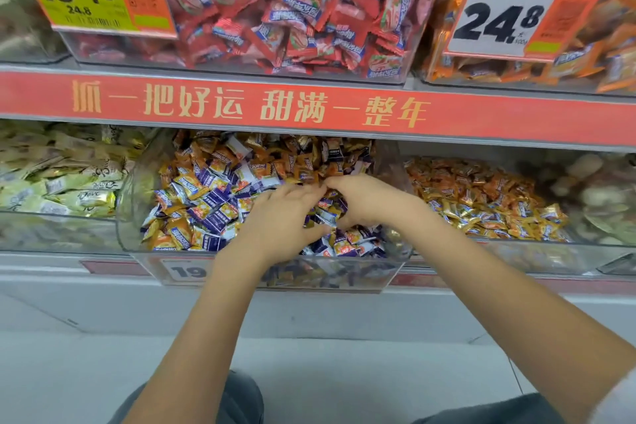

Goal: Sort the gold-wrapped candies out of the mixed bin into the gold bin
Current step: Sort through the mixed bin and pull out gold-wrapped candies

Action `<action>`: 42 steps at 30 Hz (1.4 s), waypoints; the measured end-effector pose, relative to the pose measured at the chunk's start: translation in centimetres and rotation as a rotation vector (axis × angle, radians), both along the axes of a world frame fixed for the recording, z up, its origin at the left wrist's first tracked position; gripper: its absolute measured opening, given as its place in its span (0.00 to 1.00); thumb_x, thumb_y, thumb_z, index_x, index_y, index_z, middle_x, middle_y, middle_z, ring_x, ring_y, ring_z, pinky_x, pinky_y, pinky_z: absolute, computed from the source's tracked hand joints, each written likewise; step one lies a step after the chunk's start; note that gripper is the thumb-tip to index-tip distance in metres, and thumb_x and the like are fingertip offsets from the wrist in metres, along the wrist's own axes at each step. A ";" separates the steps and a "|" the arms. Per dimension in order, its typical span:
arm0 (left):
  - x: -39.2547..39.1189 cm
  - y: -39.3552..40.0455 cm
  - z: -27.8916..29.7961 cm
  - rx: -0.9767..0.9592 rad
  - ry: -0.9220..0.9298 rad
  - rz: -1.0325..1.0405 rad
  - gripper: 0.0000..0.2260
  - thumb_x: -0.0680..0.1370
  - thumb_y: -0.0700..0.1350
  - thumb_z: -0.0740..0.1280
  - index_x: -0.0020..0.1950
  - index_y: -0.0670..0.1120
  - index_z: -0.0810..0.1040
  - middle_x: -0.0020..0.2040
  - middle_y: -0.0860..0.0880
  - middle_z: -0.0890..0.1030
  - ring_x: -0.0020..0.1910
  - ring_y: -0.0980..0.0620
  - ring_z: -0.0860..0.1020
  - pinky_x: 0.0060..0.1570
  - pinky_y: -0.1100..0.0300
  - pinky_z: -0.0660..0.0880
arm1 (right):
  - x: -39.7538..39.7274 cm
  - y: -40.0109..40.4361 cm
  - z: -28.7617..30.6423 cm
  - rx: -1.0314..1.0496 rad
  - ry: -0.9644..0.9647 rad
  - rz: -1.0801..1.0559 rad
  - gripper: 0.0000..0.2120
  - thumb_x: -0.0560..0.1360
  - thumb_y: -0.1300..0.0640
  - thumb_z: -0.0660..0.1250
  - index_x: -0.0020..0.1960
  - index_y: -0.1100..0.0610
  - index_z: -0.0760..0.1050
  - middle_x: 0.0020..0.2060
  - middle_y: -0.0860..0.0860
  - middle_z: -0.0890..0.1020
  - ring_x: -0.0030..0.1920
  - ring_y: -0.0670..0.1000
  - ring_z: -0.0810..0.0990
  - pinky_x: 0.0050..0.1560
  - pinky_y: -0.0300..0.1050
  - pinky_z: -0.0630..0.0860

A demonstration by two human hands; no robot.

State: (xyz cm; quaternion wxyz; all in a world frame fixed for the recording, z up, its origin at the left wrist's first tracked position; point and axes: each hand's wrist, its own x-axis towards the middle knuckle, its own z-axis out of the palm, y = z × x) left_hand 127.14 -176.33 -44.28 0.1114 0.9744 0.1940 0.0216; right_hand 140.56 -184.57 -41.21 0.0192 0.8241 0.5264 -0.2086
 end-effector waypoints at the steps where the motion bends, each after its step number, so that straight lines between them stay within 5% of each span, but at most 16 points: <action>1: 0.1 0.1 -0.2 0.012 0.016 0.005 0.27 0.78 0.61 0.61 0.75 0.54 0.61 0.74 0.53 0.64 0.73 0.51 0.60 0.68 0.51 0.58 | 0.2 0.2 0.0 -0.007 0.016 -0.004 0.35 0.71 0.55 0.74 0.74 0.53 0.61 0.52 0.53 0.76 0.46 0.53 0.76 0.41 0.43 0.72; 3: 0.0 0.3 -0.2 -0.008 -0.016 0.034 0.24 0.76 0.62 0.63 0.70 0.54 0.69 0.67 0.53 0.73 0.67 0.51 0.67 0.62 0.53 0.62 | 0.2 0.5 -0.3 -0.004 0.010 -0.007 0.34 0.71 0.55 0.73 0.73 0.52 0.62 0.48 0.51 0.73 0.45 0.53 0.74 0.40 0.43 0.69; 7: -0.9 0.6 0.1 -0.113 -0.117 0.040 0.12 0.73 0.58 0.69 0.51 0.53 0.76 0.47 0.57 0.76 0.51 0.51 0.73 0.45 0.57 0.62 | 0.6 1.1 -1.4 0.062 -0.002 0.016 0.32 0.73 0.55 0.72 0.73 0.52 0.62 0.67 0.52 0.72 0.60 0.55 0.74 0.51 0.45 0.73; 10: -1.5 0.5 0.2 -0.109 -0.177 0.058 0.10 0.73 0.57 0.69 0.40 0.52 0.75 0.41 0.55 0.77 0.44 0.52 0.73 0.43 0.57 0.63 | 0.8 1.1 -1.2 0.062 0.048 0.029 0.25 0.76 0.59 0.68 0.71 0.53 0.65 0.66 0.53 0.72 0.44 0.51 0.76 0.40 0.40 0.73; 13: -1.2 0.1 0.3 -0.049 -0.199 0.111 0.11 0.75 0.57 0.68 0.47 0.51 0.75 0.41 0.56 0.77 0.39 0.55 0.71 0.45 0.57 0.61 | 0.9 1.0 -0.9 0.081 0.085 -0.004 0.23 0.77 0.63 0.64 0.71 0.53 0.65 0.65 0.56 0.71 0.33 0.48 0.70 0.26 0.37 0.66; 16: -0.9 0.0 0.5 -0.077 -0.186 0.124 0.17 0.74 0.55 0.68 0.61 0.52 0.73 0.54 0.55 0.79 0.48 0.52 0.76 0.54 0.54 0.67 | 0.9 1.0 -0.7 0.092 0.117 0.003 0.22 0.78 0.61 0.64 0.70 0.52 0.67 0.73 0.55 0.64 0.40 0.49 0.72 0.35 0.41 0.68; 18: -0.9 0.0 0.8 -0.099 -0.161 0.133 0.21 0.74 0.54 0.68 0.67 0.54 0.71 0.57 0.54 0.79 0.45 0.52 0.75 0.58 0.53 0.68 | 0.8 0.7 -0.3 0.106 0.151 0.001 0.20 0.78 0.58 0.65 0.69 0.52 0.68 0.73 0.55 0.63 0.48 0.52 0.73 0.43 0.39 0.68; 22: -1.2 0.0 1.0 -0.166 -0.264 0.196 0.19 0.73 0.51 0.68 0.64 0.52 0.75 0.57 0.51 0.79 0.51 0.51 0.76 0.49 0.56 0.73 | 0.8 0.3 -0.2 0.175 0.239 -0.028 0.19 0.78 0.54 0.65 0.68 0.55 0.70 0.70 0.54 0.68 0.62 0.52 0.71 0.54 0.41 0.67; 28: -1.2 0.4 0.9 -0.142 -0.254 0.187 0.17 0.74 0.50 0.67 0.63 0.50 0.77 0.62 0.51 0.77 0.64 0.52 0.70 0.55 0.58 0.69 | 1.2 -0.3 0.6 0.350 0.367 -0.172 0.10 0.79 0.55 0.64 0.59 0.56 0.76 0.53 0.51 0.78 0.51 0.50 0.75 0.46 0.40 0.68; 31: -0.4 0.2 0.7 -0.051 -0.204 0.174 0.19 0.76 0.59 0.64 0.63 0.51 0.77 0.55 0.49 0.80 0.60 0.48 0.73 0.54 0.55 0.68 | 0.7 -0.6 1.1 0.426 0.700 -0.391 0.03 0.78 0.58 0.65 0.52 0.54 0.76 0.45 0.51 0.79 0.43 0.49 0.77 0.40 0.38 0.74; 35: 0.6 0.0 0.0 0.096 0.009 0.137 0.20 0.78 0.59 0.59 0.69 0.55 0.71 0.60 0.49 0.77 0.64 0.45 0.66 0.61 0.49 0.62 | 0.5 -0.9 0.8 0.521 0.934 -0.535 0.11 0.77 0.62 0.67 0.58 0.60 0.76 0.52 0.55 0.81 0.48 0.49 0.80 0.46 0.37 0.80; 38: 1.0 0.0 -0.3 0.106 0.108 0.073 0.22 0.77 0.58 0.59 0.72 0.60 0.64 0.66 0.50 0.70 0.66 0.45 0.63 0.61 0.47 0.59 | 0.1 -1.2 0.9 0.616 1.083 -0.632 0.06 0.77 0.65 0.65 0.53 0.59 0.77 0.49 0.53 0.80 0.48 0.49 0.79 0.47 0.38 0.80; 42: 1.3 0.1 -0.4 0.113 0.138 0.063 0.21 0.76 0.59 0.60 0.70 0.61 0.66 0.66 0.50 0.68 0.65 0.46 0.64 0.60 0.47 0.58 | -0.5 -2.2 1.4 0.722 1.230 -0.737 0.10 0.78 0.67 0.63 0.59 0.64 0.73 0.51 0.56 0.79 0.49 0.51 0.80 0.44 0.39 0.81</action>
